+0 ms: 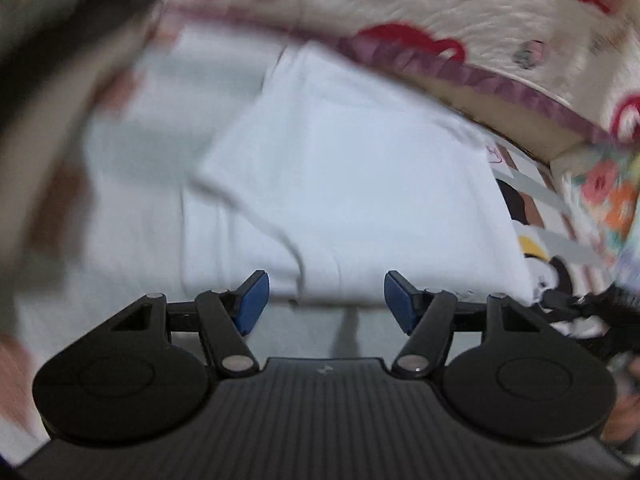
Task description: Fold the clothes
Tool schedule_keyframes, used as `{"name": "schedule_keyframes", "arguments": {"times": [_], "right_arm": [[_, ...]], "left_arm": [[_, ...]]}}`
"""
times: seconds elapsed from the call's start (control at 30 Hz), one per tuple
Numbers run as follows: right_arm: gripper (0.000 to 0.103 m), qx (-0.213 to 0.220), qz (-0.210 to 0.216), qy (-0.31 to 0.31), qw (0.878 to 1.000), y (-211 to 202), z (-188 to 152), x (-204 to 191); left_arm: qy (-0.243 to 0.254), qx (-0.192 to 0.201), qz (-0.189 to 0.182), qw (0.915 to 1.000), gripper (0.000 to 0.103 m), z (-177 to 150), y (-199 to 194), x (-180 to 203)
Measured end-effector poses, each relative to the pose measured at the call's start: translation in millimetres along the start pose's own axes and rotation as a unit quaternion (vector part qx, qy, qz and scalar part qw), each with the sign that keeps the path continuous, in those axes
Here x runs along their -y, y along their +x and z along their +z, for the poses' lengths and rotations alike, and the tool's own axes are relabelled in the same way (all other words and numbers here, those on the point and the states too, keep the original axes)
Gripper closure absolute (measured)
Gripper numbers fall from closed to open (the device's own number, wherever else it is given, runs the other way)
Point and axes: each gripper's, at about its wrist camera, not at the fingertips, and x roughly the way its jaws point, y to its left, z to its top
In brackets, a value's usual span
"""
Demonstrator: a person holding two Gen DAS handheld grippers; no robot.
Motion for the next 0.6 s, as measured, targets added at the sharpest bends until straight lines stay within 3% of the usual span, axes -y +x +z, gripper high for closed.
{"name": "schedule_keyframes", "arguments": {"times": [0.07,0.2,0.37,0.47,0.53,0.6], "right_arm": [[0.039,0.024,-0.001,0.011,1.000,4.0,-6.2,-2.9],[0.038,0.072,-0.003,0.033,0.997,12.1,-18.6,-8.8],[0.030,0.131,-0.005,0.060,0.989,22.2,-34.1,-16.1],[0.028,0.167,-0.006,0.076,0.983,28.2,-43.3,-20.5],[0.016,0.185,0.004,0.067,0.981,32.5,-40.4,-20.9],[0.014,0.202,0.013,0.057,0.978,36.8,-37.5,-21.3]], "left_arm": [[-0.087,-0.048,-0.032,0.9945,0.038,-3.2,9.9,-14.7],[-0.215,-0.056,-0.104,0.9694,0.037,-8.1,12.3,-40.1],[-0.279,0.030,-0.081,0.9563,0.037,-9.4,9.7,-56.0],[-0.252,0.073,-0.079,0.9618,0.037,-3.3,11.9,-57.7],[-0.215,0.090,-0.068,0.9700,0.037,-3.2,13.9,-48.2],[-0.172,0.096,-0.042,0.9794,0.040,-3.0,14.1,-31.5]]}}
